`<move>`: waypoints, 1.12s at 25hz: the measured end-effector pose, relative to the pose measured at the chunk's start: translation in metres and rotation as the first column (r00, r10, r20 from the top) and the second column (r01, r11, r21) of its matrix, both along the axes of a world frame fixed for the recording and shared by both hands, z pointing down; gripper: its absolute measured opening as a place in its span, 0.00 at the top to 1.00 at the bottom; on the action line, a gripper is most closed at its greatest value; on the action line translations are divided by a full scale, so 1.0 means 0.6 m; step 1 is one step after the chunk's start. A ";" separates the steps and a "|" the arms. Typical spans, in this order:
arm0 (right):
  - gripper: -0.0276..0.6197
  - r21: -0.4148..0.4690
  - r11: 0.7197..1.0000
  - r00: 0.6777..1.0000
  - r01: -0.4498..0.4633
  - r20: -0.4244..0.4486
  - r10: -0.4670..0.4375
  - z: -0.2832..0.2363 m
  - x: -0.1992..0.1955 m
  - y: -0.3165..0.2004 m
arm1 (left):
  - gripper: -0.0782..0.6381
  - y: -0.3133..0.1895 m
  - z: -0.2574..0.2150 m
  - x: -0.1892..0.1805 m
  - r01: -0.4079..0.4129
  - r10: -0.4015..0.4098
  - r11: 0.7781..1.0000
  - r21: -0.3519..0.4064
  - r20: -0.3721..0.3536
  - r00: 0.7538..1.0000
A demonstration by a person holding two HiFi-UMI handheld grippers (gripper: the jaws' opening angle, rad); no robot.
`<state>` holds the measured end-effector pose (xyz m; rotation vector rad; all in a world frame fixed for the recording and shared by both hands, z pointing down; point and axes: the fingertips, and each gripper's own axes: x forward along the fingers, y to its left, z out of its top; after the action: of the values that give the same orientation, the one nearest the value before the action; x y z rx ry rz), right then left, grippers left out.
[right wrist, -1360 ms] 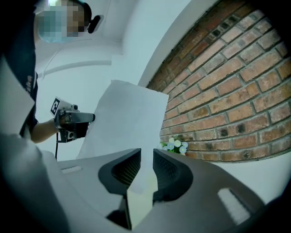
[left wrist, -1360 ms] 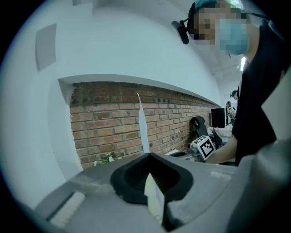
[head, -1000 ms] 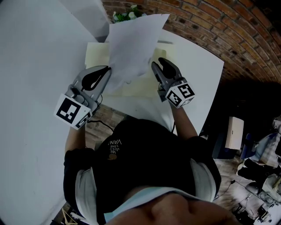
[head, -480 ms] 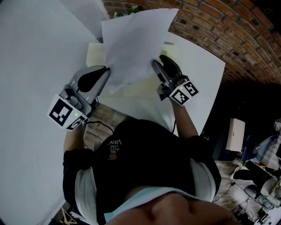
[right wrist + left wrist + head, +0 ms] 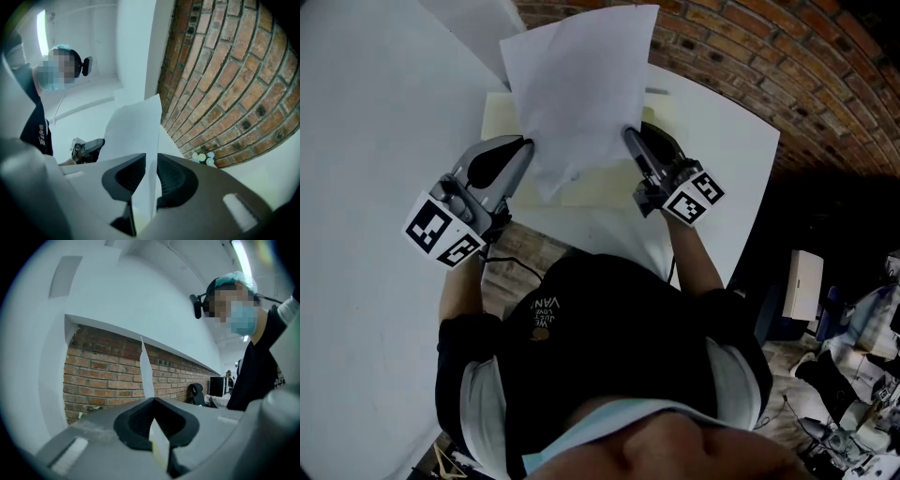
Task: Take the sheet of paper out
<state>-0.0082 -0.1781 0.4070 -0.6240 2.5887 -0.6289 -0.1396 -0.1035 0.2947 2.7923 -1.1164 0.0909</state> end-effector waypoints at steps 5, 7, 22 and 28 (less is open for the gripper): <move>0.92 0.011 0.999 0.999 -0.036 -0.030 0.036 0.004 0.022 -0.010 | 0.89 -0.028 0.025 -0.008 0.024 -0.027 0.999 -0.042 -0.055 0.998; 0.93 0.013 0.999 0.998 -0.047 -0.036 0.048 0.005 0.034 -0.014 | 0.89 -0.038 0.035 -0.006 0.024 -0.028 0.998 -0.058 -0.074 0.997; 0.95 0.009 0.982 0.980 -0.191 -0.051 0.191 -0.023 0.103 0.006 | 0.89 -0.076 0.058 0.003 -0.017 -0.010 0.990 -0.140 -0.187 0.982; 0.95 0.015 0.968 0.966 -0.251 -0.063 0.251 -0.030 0.137 0.023 | 0.89 -0.093 0.065 0.027 -0.049 0.016 0.988 -0.148 -0.218 0.976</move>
<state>0.0741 -0.1643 0.3888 -0.9656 2.5106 -0.5234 -0.1234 -0.1593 0.3336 2.6101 -0.9692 -0.1180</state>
